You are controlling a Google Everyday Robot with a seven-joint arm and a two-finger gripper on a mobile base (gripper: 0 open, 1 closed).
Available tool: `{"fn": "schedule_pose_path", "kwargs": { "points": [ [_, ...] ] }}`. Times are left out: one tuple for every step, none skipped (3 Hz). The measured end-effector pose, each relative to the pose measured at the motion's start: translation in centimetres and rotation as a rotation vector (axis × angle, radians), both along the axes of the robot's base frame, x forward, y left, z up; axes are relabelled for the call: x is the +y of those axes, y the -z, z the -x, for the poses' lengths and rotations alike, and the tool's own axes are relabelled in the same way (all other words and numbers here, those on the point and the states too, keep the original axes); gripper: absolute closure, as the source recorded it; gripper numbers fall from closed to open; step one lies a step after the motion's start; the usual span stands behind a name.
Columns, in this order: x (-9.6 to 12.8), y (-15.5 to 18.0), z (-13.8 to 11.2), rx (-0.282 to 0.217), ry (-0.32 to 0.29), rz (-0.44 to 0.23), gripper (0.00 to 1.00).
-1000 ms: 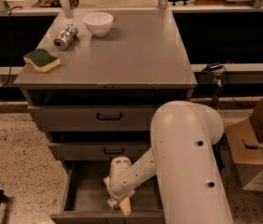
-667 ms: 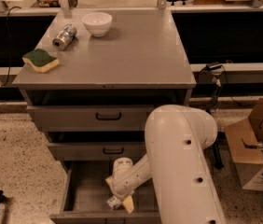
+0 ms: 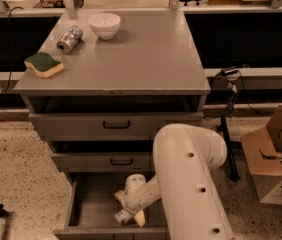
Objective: Pick blue plastic bottle from bottom drawer and place on counter
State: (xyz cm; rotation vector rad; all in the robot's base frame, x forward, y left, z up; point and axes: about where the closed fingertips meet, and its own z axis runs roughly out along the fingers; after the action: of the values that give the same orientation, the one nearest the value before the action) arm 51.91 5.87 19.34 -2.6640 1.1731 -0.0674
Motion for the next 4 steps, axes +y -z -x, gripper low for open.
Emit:
{"fn": "schedule_pose_path", "kwargs": {
  "points": [
    [-0.04,2.45,-1.07,0.003,-0.026,0.000,0.00],
    [-0.04,1.96,-1.07,0.003,-0.026,0.000,0.00],
    [0.04,2.37,-1.09,0.013,-0.024,-0.001,0.19],
    [0.04,2.24,-1.09,0.013,-0.024,-0.001,0.17]
  ]
}}
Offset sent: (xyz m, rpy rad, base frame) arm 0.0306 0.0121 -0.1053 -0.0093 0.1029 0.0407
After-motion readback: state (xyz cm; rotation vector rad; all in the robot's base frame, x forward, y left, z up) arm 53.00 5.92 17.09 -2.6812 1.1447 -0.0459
